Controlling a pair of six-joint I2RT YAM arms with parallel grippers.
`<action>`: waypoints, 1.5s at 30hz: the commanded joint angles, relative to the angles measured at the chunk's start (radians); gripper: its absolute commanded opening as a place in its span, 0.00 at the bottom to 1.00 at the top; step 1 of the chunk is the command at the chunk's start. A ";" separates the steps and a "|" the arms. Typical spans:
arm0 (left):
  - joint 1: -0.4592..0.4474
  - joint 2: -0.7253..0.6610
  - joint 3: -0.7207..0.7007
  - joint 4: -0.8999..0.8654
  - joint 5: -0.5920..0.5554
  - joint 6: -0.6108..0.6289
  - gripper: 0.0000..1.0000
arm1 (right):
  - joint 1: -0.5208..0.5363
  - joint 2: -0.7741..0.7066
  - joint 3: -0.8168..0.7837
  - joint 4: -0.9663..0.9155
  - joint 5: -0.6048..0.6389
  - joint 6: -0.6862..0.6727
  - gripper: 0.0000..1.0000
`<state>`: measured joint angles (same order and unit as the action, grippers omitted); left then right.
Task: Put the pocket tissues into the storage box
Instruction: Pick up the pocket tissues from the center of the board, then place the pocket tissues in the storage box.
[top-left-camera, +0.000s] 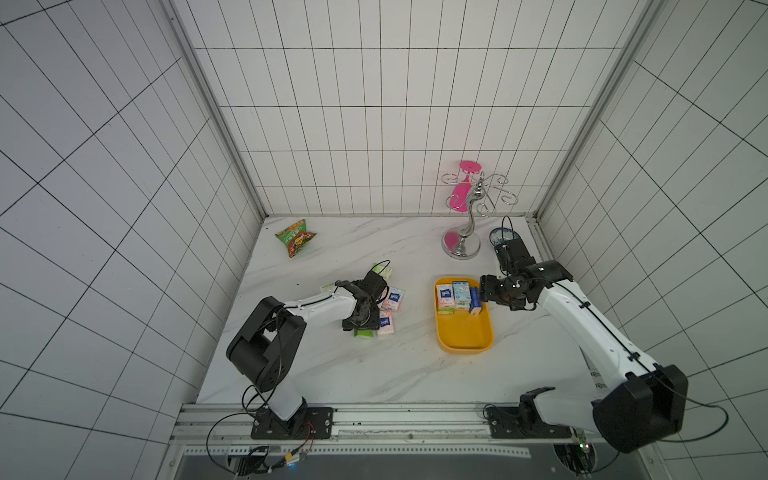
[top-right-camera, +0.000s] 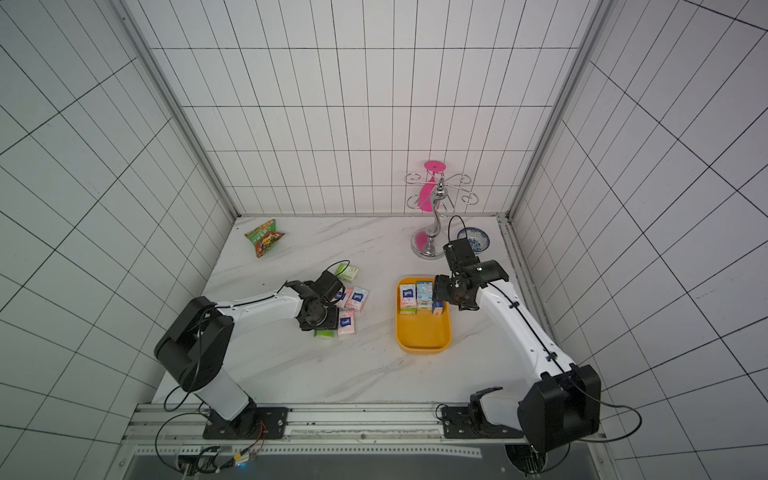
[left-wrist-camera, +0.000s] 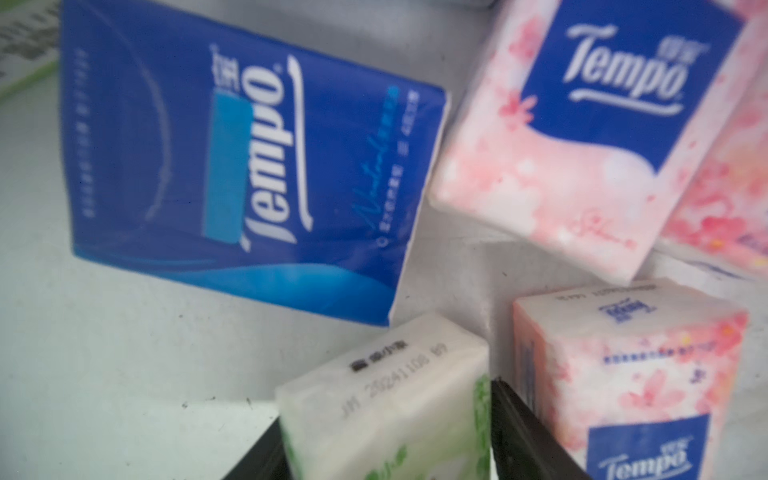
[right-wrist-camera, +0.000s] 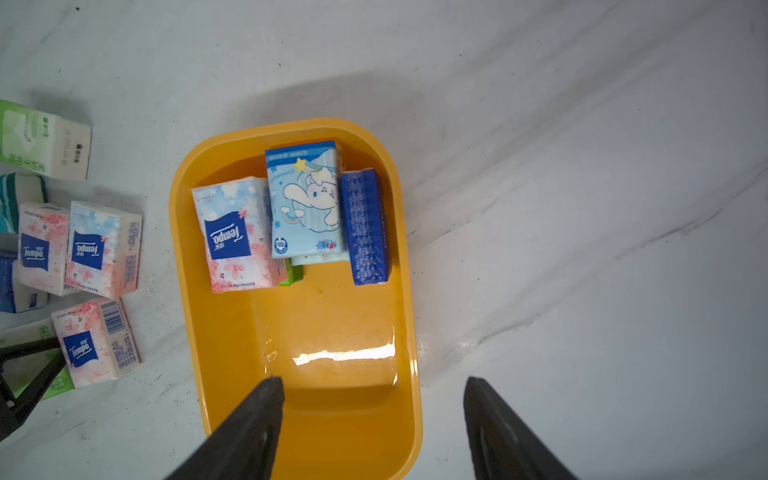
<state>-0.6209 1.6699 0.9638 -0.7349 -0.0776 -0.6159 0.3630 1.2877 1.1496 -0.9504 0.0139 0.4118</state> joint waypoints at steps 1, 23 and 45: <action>-0.006 -0.001 -0.020 0.029 0.010 0.000 0.54 | -0.044 -0.031 -0.032 -0.038 0.009 -0.019 0.73; 0.064 -0.212 0.007 -0.135 0.012 0.044 0.34 | -0.156 0.092 -0.195 0.255 -0.382 0.019 0.72; -0.083 -0.213 0.242 -0.121 0.332 -0.052 0.36 | -0.115 0.088 -0.142 0.289 -0.380 0.118 0.72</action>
<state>-0.6758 1.4261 1.1702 -0.9215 0.1955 -0.6331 0.2527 1.4147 0.9432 -0.5907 -0.4541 0.5201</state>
